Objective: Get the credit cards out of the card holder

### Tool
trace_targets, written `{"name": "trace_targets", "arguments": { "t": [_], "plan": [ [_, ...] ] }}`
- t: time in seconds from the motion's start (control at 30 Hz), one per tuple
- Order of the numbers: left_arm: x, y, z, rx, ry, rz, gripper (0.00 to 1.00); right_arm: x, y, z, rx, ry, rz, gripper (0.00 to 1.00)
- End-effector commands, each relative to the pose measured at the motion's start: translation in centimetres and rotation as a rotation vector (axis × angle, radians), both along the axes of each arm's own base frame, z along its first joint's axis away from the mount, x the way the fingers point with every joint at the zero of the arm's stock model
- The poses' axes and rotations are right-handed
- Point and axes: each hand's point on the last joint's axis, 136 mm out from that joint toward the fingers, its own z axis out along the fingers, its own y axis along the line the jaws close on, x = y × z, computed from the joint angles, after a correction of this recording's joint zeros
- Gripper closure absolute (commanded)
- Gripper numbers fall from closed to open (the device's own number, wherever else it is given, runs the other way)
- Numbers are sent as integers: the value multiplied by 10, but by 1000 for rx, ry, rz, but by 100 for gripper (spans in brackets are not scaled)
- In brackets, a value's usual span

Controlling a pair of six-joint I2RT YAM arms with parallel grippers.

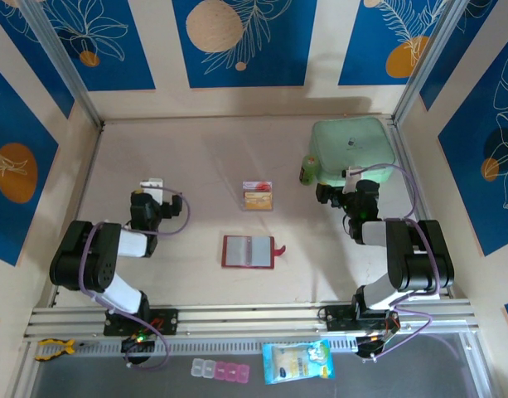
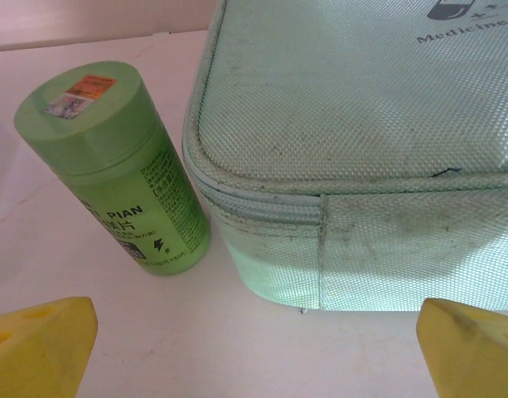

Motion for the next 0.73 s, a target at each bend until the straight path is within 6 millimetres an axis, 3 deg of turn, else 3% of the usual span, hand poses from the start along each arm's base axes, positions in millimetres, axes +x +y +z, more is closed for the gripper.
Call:
{"name": "trace_targets", "arguments": {
  "t": [0.0, 0.2, 0.7],
  "plan": [
    [8, -3, 12, 3, -40, -31, 0, 0, 2, 4, -3, -32, 17, 1],
    [5, -15, 13, 10, -43, -100, 0, 0, 2, 4, -5, -34, 16, 1],
    [6, -15, 13, 8, -43, -101, 0, 0, 3, 4, -1, -36, 25, 1]
  ]
}}
